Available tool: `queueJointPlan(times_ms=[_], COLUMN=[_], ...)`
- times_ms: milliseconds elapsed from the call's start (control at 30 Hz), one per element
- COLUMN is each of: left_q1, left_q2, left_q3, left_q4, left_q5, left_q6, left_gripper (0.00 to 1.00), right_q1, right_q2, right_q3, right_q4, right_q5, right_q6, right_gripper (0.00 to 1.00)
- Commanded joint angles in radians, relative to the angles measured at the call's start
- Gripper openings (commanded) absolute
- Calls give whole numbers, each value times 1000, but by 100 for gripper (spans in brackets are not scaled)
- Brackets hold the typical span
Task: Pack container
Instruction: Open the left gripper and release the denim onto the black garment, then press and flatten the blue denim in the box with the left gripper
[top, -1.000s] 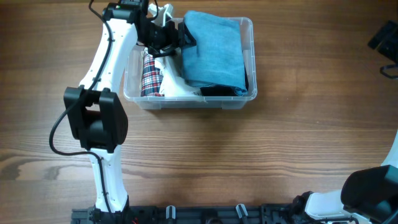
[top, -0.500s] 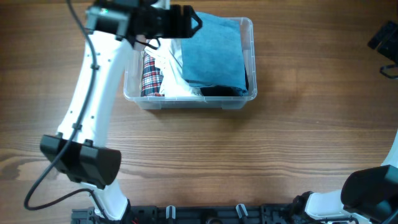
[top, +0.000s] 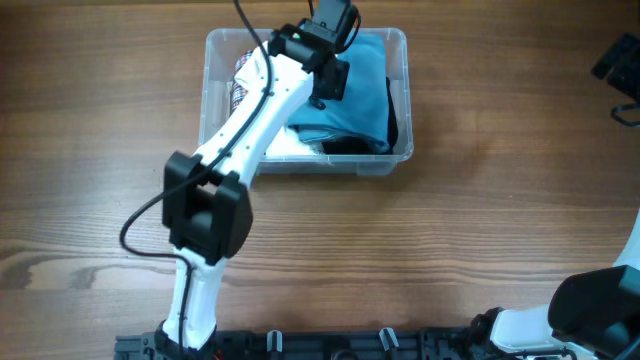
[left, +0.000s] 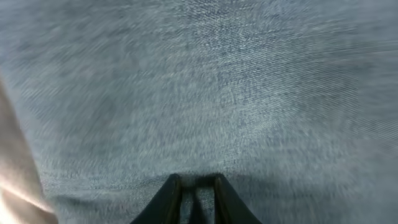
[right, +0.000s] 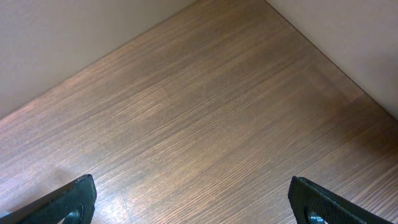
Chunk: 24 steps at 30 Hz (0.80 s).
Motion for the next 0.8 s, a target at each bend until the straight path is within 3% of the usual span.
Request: queueJointPlan(times_ms=[0, 300, 533, 767], left_q1=[0, -3, -33, -84], left_q2=[109, 21, -177, -160], left_q3=[2, 3, 3, 2], left_q4=[-1, -27, -70, -124], left_q5=[-23, -13, 275, 281], left_q6=[-2, -3, -33, -63], left_gripper=[18, 18, 18, 14], right_q1=[2, 2, 2, 2], right_q2=[11, 11, 11, 11], right_q3=[-4, -4, -4, -4], right_q4=[-1, -1, -1, -1], right_q5=[-15, -16, -16, -16], right_q6=[-18, -18, -18, -18], right_gripper=[100, 100, 100, 100])
